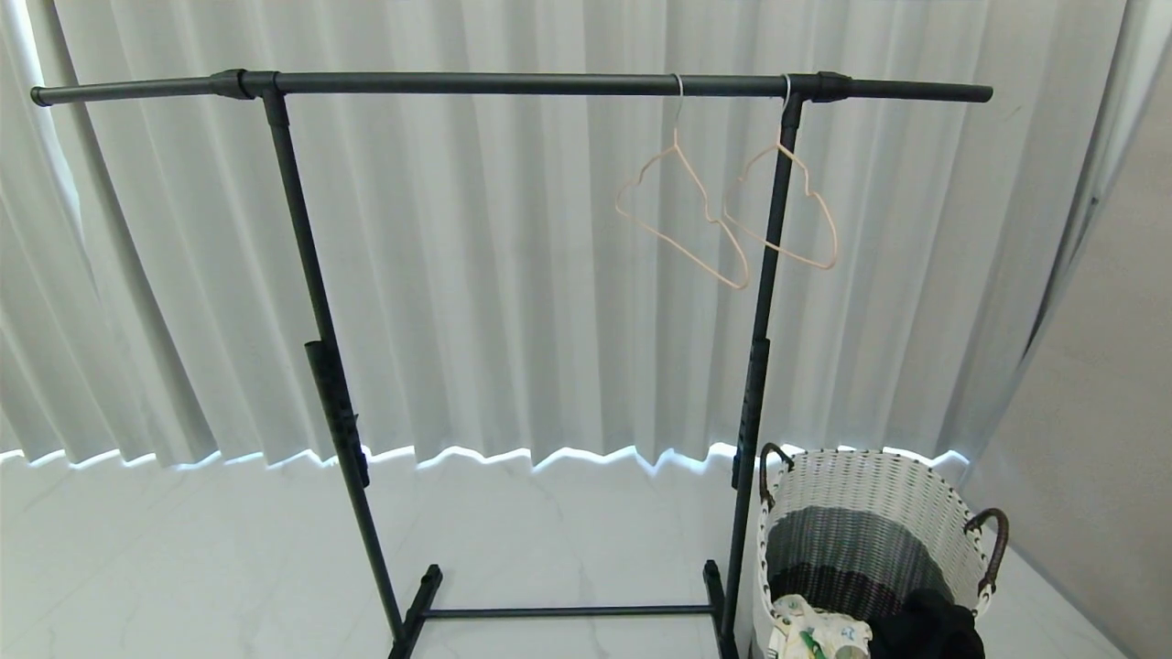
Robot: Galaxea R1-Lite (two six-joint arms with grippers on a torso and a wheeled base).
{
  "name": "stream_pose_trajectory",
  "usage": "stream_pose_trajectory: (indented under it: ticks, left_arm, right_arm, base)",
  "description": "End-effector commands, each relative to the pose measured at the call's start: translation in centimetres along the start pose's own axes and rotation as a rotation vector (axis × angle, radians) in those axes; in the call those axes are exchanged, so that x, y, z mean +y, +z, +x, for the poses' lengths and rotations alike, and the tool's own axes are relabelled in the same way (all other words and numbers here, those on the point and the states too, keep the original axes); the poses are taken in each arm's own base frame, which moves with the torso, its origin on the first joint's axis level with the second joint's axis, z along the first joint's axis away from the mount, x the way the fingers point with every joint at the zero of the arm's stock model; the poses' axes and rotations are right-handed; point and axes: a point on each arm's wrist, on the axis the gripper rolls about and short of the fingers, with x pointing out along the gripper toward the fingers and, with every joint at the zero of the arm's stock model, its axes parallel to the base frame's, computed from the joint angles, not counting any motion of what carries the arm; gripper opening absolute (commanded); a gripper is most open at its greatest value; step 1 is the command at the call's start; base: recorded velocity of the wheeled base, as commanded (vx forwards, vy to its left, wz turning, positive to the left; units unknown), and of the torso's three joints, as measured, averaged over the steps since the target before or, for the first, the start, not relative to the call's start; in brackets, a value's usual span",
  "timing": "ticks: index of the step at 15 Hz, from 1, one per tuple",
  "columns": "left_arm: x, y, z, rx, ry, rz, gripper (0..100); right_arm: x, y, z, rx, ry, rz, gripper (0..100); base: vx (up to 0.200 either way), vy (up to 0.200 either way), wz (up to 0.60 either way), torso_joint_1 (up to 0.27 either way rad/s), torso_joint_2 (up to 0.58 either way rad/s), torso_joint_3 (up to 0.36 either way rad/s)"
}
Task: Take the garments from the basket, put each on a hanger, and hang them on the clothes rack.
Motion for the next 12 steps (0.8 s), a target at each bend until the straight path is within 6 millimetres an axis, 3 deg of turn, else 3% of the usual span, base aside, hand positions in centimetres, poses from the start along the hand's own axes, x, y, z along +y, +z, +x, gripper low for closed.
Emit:
stream_pose_trajectory:
  ticks: [1, 12]
  left_arm:
    - [0.0, 0.0, 0.0, 0.0, 0.0, -0.003, 100]
    - [0.0, 0.0, 0.0, 0.0, 0.0, 0.003, 100]
  right_arm:
    - [0.0, -0.01, 0.0, 0.001, 0.0, -0.002, 100]
    - [0.14, 0.18, 0.01, -0.027, 0.067, -0.082, 100]
  base:
    - [0.0, 0.0, 0.0, 0.0, 0.0, 0.0]
    - [0.0, 0.0, 0.0, 0.0, 0.0, 0.0]
